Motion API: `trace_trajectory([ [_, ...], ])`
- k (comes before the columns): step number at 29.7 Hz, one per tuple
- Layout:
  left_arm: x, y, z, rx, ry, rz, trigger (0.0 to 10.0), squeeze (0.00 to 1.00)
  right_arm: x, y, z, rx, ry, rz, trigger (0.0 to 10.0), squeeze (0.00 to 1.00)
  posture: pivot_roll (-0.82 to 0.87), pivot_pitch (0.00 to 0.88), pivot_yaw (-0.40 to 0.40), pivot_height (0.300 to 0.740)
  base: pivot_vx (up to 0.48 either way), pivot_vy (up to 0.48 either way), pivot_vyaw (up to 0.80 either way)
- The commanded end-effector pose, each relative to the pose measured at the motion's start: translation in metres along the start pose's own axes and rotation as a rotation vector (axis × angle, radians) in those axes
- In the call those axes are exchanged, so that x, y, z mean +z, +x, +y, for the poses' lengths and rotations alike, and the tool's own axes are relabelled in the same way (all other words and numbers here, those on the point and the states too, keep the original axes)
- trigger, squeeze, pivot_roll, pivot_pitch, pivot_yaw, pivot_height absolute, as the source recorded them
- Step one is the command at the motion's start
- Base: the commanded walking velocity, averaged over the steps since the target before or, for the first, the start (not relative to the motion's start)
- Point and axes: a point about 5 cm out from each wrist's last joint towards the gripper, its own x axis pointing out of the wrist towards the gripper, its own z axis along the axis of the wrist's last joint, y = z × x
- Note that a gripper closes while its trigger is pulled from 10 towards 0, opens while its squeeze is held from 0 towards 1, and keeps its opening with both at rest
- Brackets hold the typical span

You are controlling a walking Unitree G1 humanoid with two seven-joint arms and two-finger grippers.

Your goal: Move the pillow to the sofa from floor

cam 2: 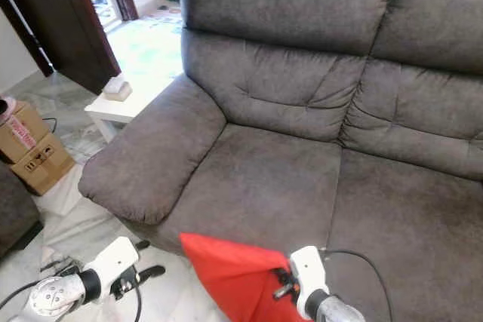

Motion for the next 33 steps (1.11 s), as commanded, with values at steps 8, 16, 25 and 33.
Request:
trace_trajectory([
  [8,-0.005,0.0,-0.019,-0.175,0.142,0.031,10.0,0.0,0.038,-0.009,0.017,0.351,-0.142,-0.05,10.0,0.0,0.01,0.106,0.056,0.74,0.0,0.0,0.0],
  [16,-0.01,0.002,-0.017,-0.163,0.178,0.066,10.0,1.0,0.047,-0.018,0.034,0.469,-0.174,-0.019,10.0,0.0,0.01,0.106,0.059,0.74,0.0,0.0,0.0],
  [25,-0.015,0.004,-0.022,-0.191,0.148,0.082,10.0,1.0,0.053,-0.026,0.044,0.488,-0.167,-0.025,10.0,0.0,0.0,0.105,0.062,0.74,0.0,0.0,0.0],
  [33,-0.015,0.002,-0.038,-0.307,0.1,0.056,10.0,0.0,0.062,-0.028,0.041,0.466,-0.18,-0.031,10.0,0.0,0.0,0.098,0.058,0.74,0.0,0.0,0.0],
])
